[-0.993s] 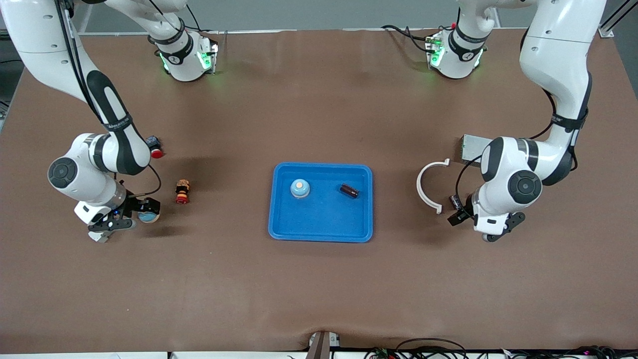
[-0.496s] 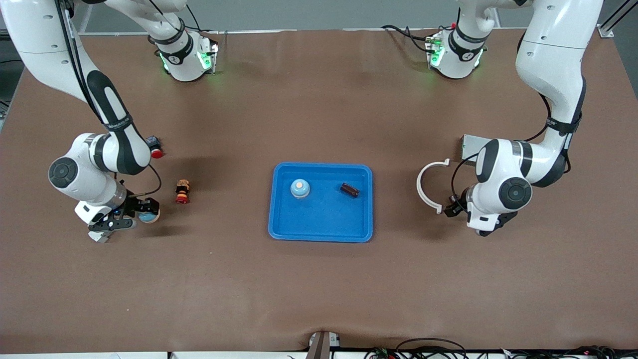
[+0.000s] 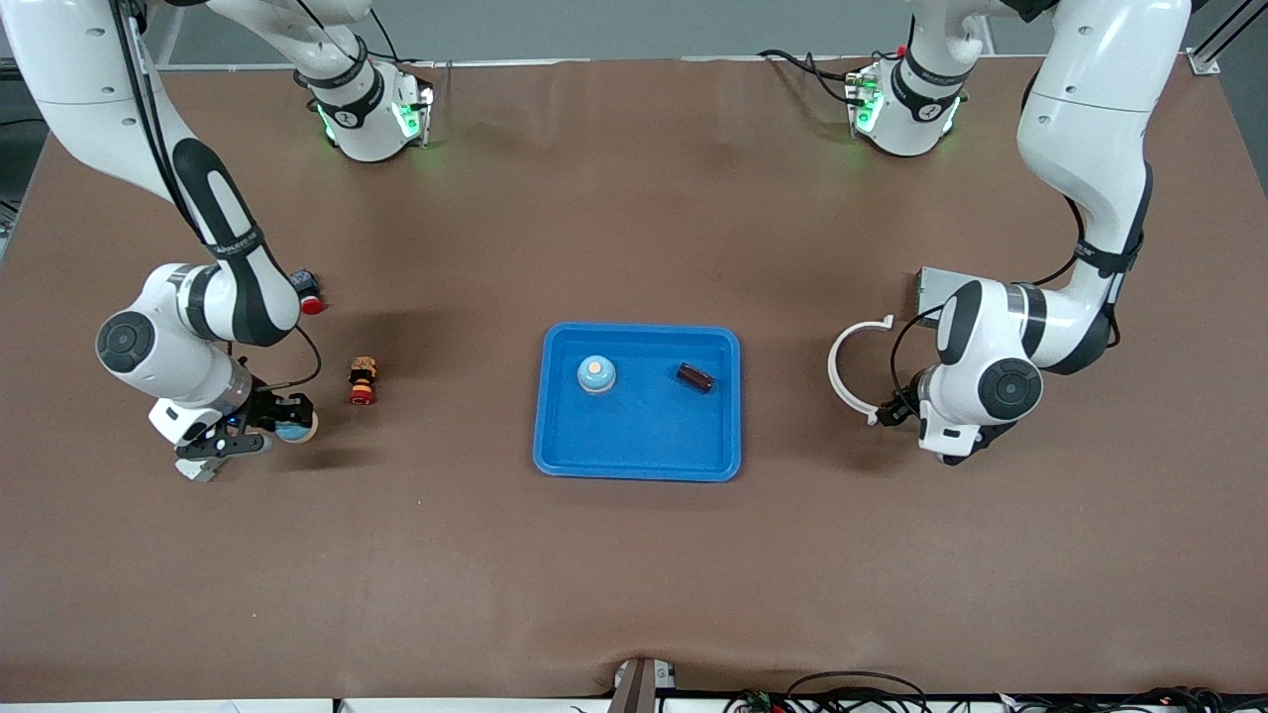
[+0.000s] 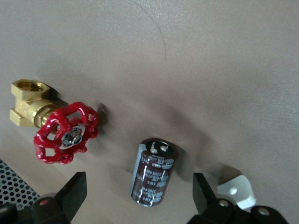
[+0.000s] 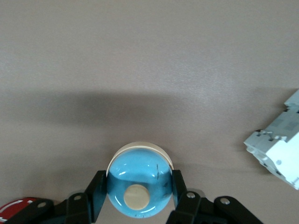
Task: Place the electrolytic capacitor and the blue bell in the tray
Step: 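Lift and carry both items over the blue tray with both grippers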
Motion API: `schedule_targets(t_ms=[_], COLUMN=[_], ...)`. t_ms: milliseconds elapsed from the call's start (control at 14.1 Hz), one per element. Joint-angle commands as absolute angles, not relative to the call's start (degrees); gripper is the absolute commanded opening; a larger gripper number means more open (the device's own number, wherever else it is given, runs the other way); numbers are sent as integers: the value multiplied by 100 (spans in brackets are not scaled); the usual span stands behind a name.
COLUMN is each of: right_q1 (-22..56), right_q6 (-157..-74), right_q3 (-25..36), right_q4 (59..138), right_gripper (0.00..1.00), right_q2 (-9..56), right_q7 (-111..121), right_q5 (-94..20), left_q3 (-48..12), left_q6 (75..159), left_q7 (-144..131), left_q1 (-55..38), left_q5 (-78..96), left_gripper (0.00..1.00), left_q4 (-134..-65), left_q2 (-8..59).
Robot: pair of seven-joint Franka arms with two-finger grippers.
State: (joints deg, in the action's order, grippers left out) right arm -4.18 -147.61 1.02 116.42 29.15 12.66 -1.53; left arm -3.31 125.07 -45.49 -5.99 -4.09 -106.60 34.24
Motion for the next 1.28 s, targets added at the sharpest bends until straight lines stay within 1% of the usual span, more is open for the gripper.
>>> schedule_targets(t_ms=[0,71,142,355,425,496,567,638,709,851,993,1134,1205], right_q1=[-273,-177,-97,218,359,526,727,938,1149,1641,2133,2564,2697], right_q6=[-14617,-14425,-14101,-13256,-13071,-12887,-12746,-12718,-12718,-12770,-12736,-12718,-12718], right_q3=[44,53,44,44,44,44,44,44,44,44,53,53,53], right_q4=[11646,11541,11375,10979,10899,10820,10767,10767,10767,10706,10434,10057,9872], right_gripper=[0,0,0,0,0,0,0,0,0,0,0,0,0], right_q2=[2778,2751,2716,2532,2462,2400,2339,2286,2242,2241,2276,2390,2512], right_q7=[1074,950,827,275,38,-278,-612,-998,-1428,-2281,-3142,-3855,-4111], right_q5=[-237,-237,-246,-246,-246,-246,-246,-263,-281,-307,-334,-325,-325], left_q3=[-334,-334,-334,-334,-334,-334,-334,-334,-334,-334,-334,-334,-334], left_q6=[12472,12480,12480,12480,12489,12498,12507,12507,12507,12507,12463,12201,11973], left_q7=[-4623,-4623,-4623,-4623,-4623,-4623,-4623,-4623,-4623,-4632,-4632,-4641,-4754], left_q1=[-615,-615,-607,-606,-606,-606,-606,-606,-598,-598,-580,-597,-624], left_q5=[-352,-352,-352,-352,-352,-352,-352,-352,-352,-343,-308,-133,-10], left_gripper=[100,100,93,40,26,15,7,2,0,0,0,0,0], left_q4=[-10600,-10600,-10591,-10582,-10582,-10582,-10573,-10573,-10573,-10565,-10460,-10162,-9838], left_q2=[3472,3480,3480,3507,3507,3516,3516,3516,3516,3498,3437,3367,3392])
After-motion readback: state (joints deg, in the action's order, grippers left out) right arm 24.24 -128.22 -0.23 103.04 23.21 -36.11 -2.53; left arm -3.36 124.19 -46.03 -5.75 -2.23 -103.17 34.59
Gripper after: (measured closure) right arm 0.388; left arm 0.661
